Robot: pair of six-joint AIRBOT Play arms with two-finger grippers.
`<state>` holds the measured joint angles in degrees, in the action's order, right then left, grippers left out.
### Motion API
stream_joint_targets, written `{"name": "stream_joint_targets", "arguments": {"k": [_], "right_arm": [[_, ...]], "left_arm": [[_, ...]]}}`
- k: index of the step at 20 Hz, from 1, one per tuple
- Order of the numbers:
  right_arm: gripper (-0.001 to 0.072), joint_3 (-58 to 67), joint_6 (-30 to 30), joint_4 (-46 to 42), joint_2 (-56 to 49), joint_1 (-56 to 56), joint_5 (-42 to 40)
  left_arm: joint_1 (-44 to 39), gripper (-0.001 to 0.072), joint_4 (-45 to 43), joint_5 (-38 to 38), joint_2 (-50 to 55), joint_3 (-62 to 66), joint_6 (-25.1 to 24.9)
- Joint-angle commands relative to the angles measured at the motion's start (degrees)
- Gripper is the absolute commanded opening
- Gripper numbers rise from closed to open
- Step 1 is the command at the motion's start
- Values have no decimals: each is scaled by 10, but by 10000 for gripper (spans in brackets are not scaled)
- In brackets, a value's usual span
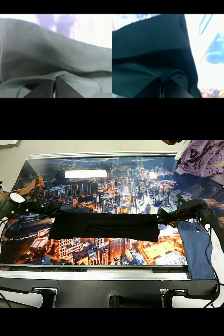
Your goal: Fold the clothes and pants, and hang the long-sleeved shirts on hangers.
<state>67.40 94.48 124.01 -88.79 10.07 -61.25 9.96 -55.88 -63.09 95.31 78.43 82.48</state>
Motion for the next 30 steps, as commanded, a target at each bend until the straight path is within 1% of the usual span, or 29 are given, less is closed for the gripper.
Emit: {"name": "stream_joint_targets", "arguments": {"k": [1, 3, 4, 5, 6, 7, 8, 9, 10, 12, 13, 14, 17, 20, 22, 23, 24, 25, 26, 27, 28, 29, 30], "right_arm": [[29, 3, 8, 15, -24, 0, 41], [34, 3, 14, 25, -33, 0, 60], [72, 3, 15, 29, -37, 0, 66], [151, 4, 14, 30, -36, 0, 68], [246, 16, 3, 29, -36, 2, 50], [323, 37, 0, 28, -36, 8, 22], [375, 68, 0, 28, -36, 22, -19], [402, 96, 7, 28, -36, 40, -56], [451, 118, 16, 28, -36, 66, -89], [495, 119, 42, 28, -37, 115, -137], [535, 107, 55, 30, -40, 133, -153], [549, 87, 68, 38, -45, 146, -157], [552, 24, 109, 74, -71, 145, -151], [551, -7, 137, 108, -103, 121, -118], [549, -8, 138, 117, -117, 94, -87], [538, -8, 139, 122, -122, 78, -73], [504, -8, 139, 128, -124, 63, -62], [368, -7, 140, 134, -123, 46, -56], [173, -3, 140, 136, -120, 35, -55], [31, 3, 139, 136, -113, 28, -56], [28, 8, 136, 135, -102, 25, -59], [28, 18, 117, 122, -85, 25, -63], [27, 30, 83, 98, -66, 25, -69]], "left_arm": [[-8, 21, 9, 15, 54, 37, 0], [-13, 22, 26, 22, 69, 37, 0], [-14, 27, 34, 23, 74, 37, 0], [-16, 81, 37, 27, 75, 37, 0], [-16, 196, 40, 29, 74, 38, 0], [-15, 317, 40, 25, 73, 43, 0], [-11, 342, 40, 14, 69, 52, 0], [-7, 342, 38, 2, 64, 60, 0], [-2, 342, 32, -10, 56, 68, 3], [10, 352, 1, -33, 34, 79, 26], [14, 417, -12, -37, 23, 79, 26], [15, 419, -26, -40, 11, 79, 26], [15, 419, -40, -45, -9, 79, 27], [14, 418, -39, -47, -14, 79, 30], [14, 418, -39, -47, -14, 79, 31], [14, 418, -39, -47, -14, 79, 31], [13, 417, -39, -47, -14, 79, 37], [12, 416, -38, -47, -14, 79, 41], [9, 395, -35, -46, -14, 79, 41], [3, 330, -30, -46, -14, 79, 41], [-6, 169, -24, -45, -14, 79, 41], [-21, 23, -17, -43, -13, 79, 41], [-38, 22, -8, -35, -9, 79, 41]]}}
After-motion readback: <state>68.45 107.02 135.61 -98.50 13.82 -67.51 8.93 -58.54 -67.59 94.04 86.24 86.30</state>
